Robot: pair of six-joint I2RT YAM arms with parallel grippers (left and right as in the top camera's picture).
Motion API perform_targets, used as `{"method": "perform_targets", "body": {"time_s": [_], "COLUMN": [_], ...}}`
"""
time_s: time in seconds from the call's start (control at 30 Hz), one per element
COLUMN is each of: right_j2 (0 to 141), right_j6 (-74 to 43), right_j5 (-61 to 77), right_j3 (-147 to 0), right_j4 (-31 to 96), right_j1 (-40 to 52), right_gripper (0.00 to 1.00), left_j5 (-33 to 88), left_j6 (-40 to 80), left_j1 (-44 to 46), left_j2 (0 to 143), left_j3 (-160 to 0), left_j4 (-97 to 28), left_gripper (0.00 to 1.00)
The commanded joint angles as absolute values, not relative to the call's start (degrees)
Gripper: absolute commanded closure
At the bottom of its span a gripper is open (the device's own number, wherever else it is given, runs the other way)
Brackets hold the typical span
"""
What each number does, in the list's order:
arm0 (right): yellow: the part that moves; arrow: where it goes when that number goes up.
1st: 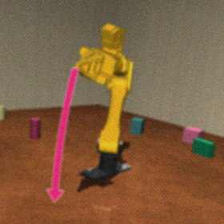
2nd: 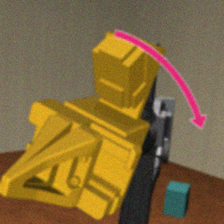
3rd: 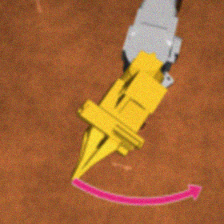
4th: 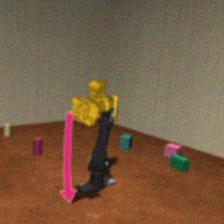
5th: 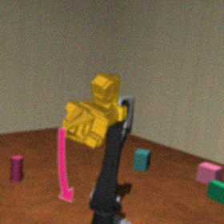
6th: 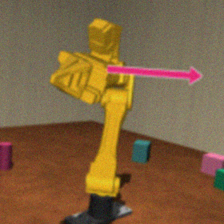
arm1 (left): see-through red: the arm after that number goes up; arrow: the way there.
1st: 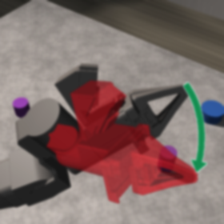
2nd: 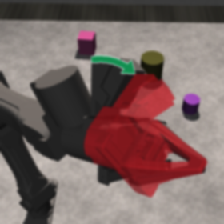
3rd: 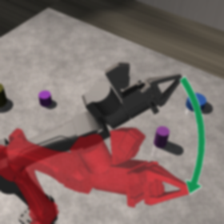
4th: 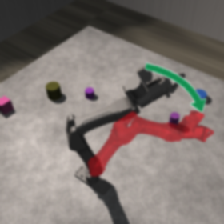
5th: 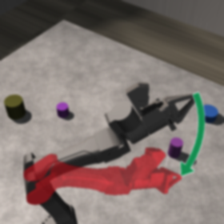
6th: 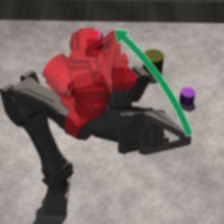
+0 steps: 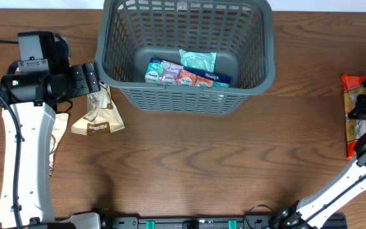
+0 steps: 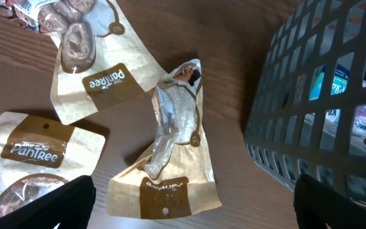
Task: Pack container
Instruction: 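Grasp the long red packet with the right gripper and lift it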
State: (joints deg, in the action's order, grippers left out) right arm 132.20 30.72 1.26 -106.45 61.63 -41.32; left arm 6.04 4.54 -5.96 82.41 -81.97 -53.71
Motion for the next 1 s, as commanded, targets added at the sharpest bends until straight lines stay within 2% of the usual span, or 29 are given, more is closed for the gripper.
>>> {"method": "perform_targets", "body": {"time_s": [0.0, 0.23, 0.7, 0.97], "right_j2": [134.6, 130.7, 113.9, 105.9], "right_j6": [28.7, 26.5, 24.1, 40.3], "right_j5": [3.1, 9.1, 10.8, 11.0], "right_j3": [-105.8, -112.8, -140.1, -143.9], "right_j4": [61.1, 63.6, 72.2, 71.4], "right_j1": [-39.4, -34.1, -17.0, 0.9], "right_gripper": [0.99, 0.99, 0.99, 0.99], "left_j5": [6.7, 6.7, 6.7, 6.7], "left_j6": [5.0, 5.0, 4.8, 4.8], "left_j1": [-6.0, -6.0, -6.0, -6.0], "left_j2": [82.7, 82.7, 82.6, 82.5], "left_j3": [-81.6, -81.6, -81.6, -81.6], "left_j4": [-53.7, -53.7, -53.9, -54.7], "left_gripper": [0.09, 0.09, 0.09, 0.09]}}
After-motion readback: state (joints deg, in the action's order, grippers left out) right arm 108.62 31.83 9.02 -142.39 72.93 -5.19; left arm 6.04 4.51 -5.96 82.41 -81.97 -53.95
